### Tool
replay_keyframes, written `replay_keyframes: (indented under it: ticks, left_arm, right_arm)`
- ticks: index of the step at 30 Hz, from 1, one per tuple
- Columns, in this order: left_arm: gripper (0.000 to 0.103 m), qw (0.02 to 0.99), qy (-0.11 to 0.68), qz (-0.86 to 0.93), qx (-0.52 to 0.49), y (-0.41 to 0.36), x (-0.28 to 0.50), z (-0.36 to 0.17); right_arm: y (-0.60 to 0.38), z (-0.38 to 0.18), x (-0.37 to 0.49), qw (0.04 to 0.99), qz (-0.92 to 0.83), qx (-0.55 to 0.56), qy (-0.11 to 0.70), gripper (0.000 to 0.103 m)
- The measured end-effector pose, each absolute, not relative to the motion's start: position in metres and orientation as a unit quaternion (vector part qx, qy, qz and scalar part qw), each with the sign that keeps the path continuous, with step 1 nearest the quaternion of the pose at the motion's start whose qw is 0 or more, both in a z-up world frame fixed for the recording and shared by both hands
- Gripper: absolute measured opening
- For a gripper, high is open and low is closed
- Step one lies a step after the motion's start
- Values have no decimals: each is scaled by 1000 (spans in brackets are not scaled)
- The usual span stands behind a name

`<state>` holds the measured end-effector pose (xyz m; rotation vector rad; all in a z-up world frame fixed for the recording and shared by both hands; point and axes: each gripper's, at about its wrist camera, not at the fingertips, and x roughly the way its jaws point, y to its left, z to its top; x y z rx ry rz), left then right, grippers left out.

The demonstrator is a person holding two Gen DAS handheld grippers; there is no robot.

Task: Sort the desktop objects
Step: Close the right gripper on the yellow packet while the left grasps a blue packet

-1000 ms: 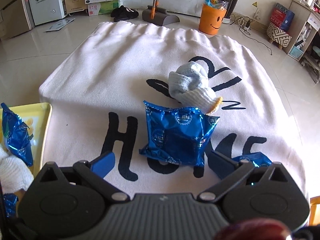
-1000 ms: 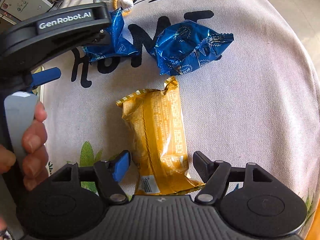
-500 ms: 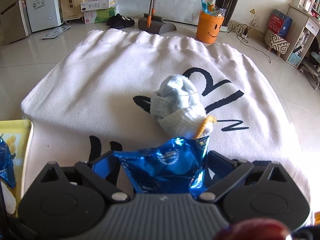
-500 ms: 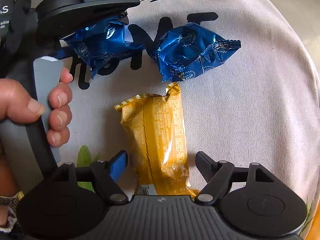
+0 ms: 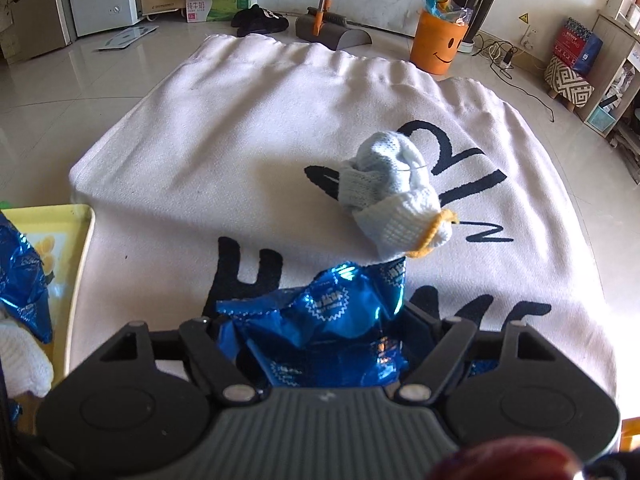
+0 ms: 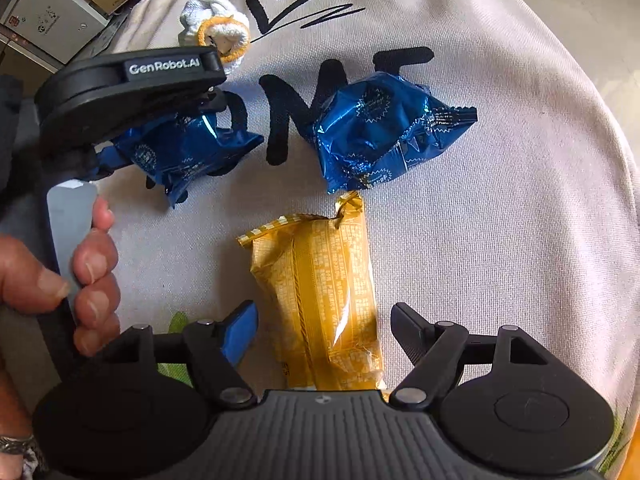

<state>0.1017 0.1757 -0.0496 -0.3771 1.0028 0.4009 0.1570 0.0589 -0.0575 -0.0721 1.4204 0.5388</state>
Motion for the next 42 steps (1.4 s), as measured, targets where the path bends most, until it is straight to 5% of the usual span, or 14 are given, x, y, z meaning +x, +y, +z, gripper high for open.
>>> replay_keyframes:
  ticks: [20, 28, 42]
  left_arm:
    - [77, 804, 531, 196, -179, 178, 11, -54]
    - [99, 807, 535, 180, -175, 169, 16, -51]
    - [102, 798, 553, 186, -151, 160, 14, -64]
  right_arm:
    - [49, -52, 166, 731, 240, -31, 638, 73]
    - [52, -52, 154, 728, 239, -66, 639, 77]
    - [56, -56, 135, 735, 232, -83, 631, 78]
